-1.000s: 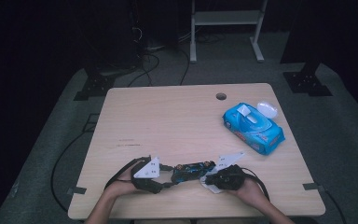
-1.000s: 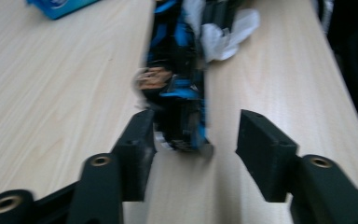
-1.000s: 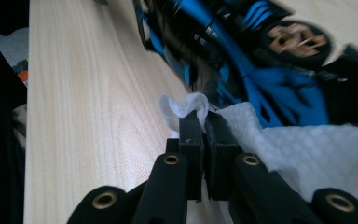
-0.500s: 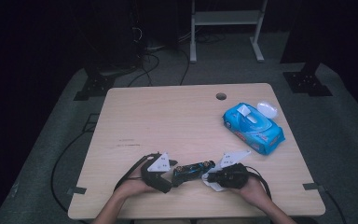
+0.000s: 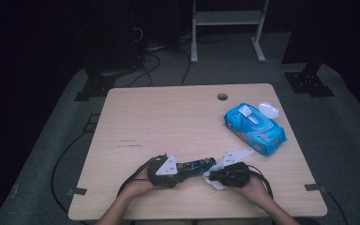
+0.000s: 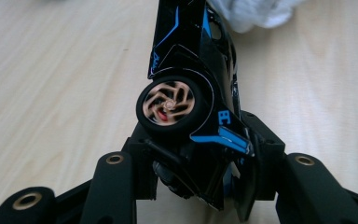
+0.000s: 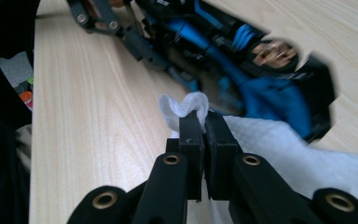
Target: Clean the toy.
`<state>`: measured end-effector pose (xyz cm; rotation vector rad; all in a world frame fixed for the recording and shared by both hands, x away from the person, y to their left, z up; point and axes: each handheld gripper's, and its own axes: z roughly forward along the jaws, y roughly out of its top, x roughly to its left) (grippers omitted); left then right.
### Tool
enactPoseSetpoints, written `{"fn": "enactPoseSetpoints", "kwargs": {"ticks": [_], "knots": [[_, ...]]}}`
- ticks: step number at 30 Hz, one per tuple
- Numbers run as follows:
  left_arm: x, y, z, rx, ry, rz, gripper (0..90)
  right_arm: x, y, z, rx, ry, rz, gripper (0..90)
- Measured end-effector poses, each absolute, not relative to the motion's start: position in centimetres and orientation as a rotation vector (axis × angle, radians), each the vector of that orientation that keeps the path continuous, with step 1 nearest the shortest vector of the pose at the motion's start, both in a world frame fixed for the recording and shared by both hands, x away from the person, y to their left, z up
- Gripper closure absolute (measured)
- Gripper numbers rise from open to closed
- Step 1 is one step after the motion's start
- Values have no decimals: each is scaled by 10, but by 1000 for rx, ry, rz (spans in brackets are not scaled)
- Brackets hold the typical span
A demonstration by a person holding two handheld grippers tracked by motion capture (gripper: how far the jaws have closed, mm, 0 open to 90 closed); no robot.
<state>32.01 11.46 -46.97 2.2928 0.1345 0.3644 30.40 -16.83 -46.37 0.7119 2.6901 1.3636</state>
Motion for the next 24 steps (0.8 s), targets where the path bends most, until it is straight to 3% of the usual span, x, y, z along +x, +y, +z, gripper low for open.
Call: {"fn": "enactPoseSetpoints", "kwargs": {"ticks": [12, 24], "knots": [[335, 123, -473, 2229, 202, 372, 554, 319, -157, -439, 664, 2627, 1429, 862], [337, 128, -472, 2194, 257, 335, 530, 349, -92, -416, 554, 2589, 1532, 863]]}}
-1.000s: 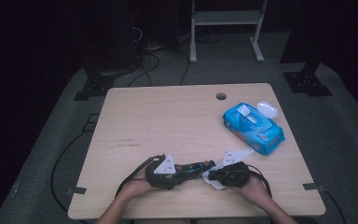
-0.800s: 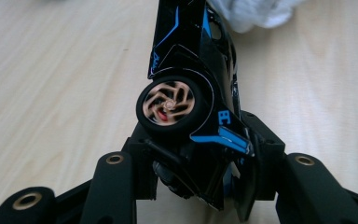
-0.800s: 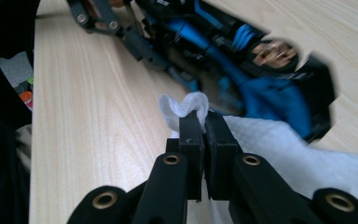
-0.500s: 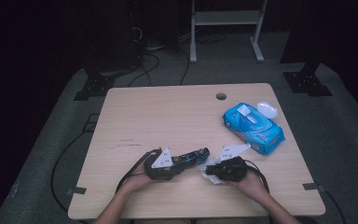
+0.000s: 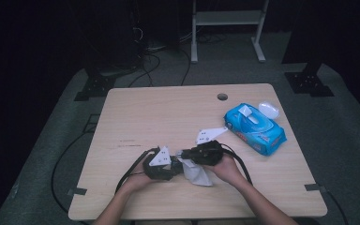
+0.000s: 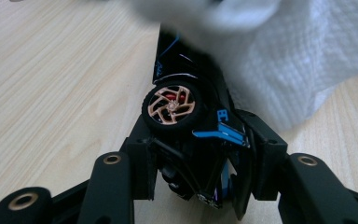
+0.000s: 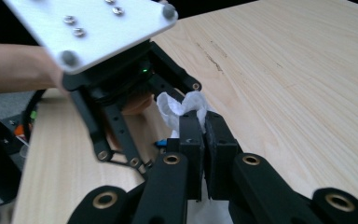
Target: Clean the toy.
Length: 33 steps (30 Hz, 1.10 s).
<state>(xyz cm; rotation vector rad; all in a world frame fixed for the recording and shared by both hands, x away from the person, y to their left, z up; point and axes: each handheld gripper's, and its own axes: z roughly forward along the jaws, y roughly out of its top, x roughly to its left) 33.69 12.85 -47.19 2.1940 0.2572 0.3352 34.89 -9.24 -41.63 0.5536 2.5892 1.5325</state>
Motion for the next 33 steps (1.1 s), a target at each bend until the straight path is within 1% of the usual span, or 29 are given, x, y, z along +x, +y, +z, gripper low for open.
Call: {"fn": "enactPoseSetpoints", "kwargs": {"ticks": [4, 7, 12, 14, 18, 20, 22, 30, 33], "knots": [[336, 128, -471, 2200, 237, 353, 543, 357, -90, -424, 576, 2597, 1482, 863], [335, 128, -471, 2199, 235, 357, 542, 362, -101, -430, 623, 2589, 1452, 862], [336, 129, -472, 2193, 234, 350, 544, 363, -115, -428, 652, 2540, 1404, 863], [336, 129, -472, 2192, 231, 346, 546, 361, -111, -429, 651, 2552, 1427, 863], [336, 128, -471, 2192, 229, 345, 549, 356, -83, -431, 581, 2616, 1520, 862], [335, 129, -471, 2193, 233, 341, 550, 351, -70, -432, 530, 2633, 1504, 862], [335, 130, -471, 2194, 231, 342, 552, 349, -67, -430, 504, 2632, 1487, 862], [335, 128, -471, 2191, 226, 348, 554, 359, -104, -431, 625, 2567, 1448, 862], [335, 128, -471, 2189, 229, 348, 554, 356, -98, -431, 621, 2569, 1460, 863]]}}
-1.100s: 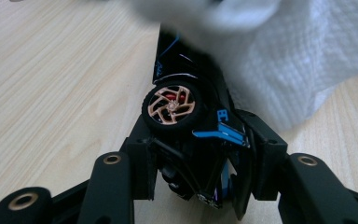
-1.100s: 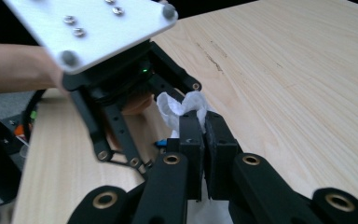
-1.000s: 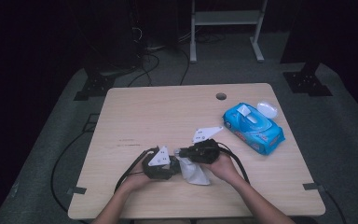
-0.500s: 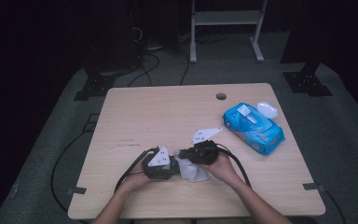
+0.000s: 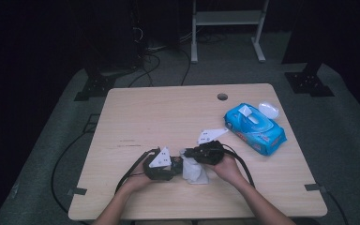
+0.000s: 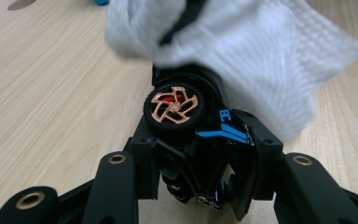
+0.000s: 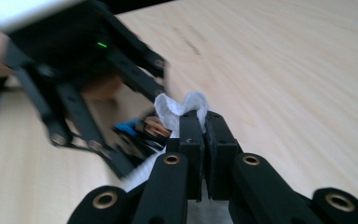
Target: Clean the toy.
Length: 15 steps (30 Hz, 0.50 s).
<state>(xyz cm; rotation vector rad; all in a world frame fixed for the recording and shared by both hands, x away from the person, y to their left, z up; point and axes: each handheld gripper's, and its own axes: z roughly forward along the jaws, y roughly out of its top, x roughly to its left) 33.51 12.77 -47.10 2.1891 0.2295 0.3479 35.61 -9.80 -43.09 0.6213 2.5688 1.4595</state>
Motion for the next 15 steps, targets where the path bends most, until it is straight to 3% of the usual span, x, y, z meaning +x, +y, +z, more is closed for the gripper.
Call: {"fn": "enactPoseSetpoints", "kwargs": {"ticks": [6, 15], "knots": [[336, 130, -471, 2189, 241, 340, 554, 352, -71, -433, 527, 2619, 1509, 859], [336, 129, -471, 2185, 248, 338, 553, 358, -124, -429, 625, 2535, 1390, 860]]}}
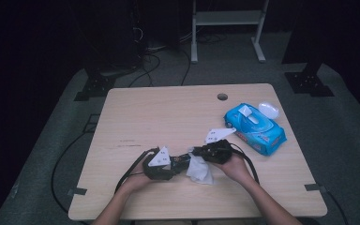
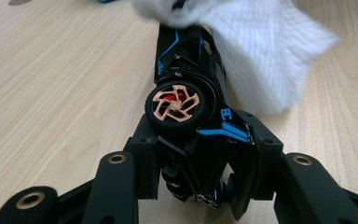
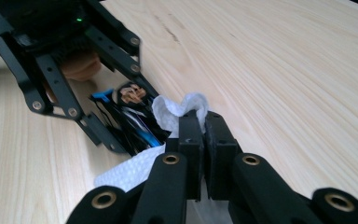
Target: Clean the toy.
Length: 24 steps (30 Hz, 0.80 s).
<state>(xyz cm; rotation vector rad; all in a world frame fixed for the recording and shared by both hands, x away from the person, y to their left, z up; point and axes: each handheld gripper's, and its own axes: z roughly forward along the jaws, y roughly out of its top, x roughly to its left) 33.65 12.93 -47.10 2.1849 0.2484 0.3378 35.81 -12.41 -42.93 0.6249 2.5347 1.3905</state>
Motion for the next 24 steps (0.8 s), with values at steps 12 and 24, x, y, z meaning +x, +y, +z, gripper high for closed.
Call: {"fn": "enactPoseSetpoints", "kwargs": {"ticks": [12, 24], "knots": [[337, 129, -472, 2188, 266, 346, 545, 352, -104, -431, 585, 2532, 1400, 862], [337, 135, -468, 2156, 284, 355, 499, 363, -157, -428, 715, 2469, 1342, 861]]}}
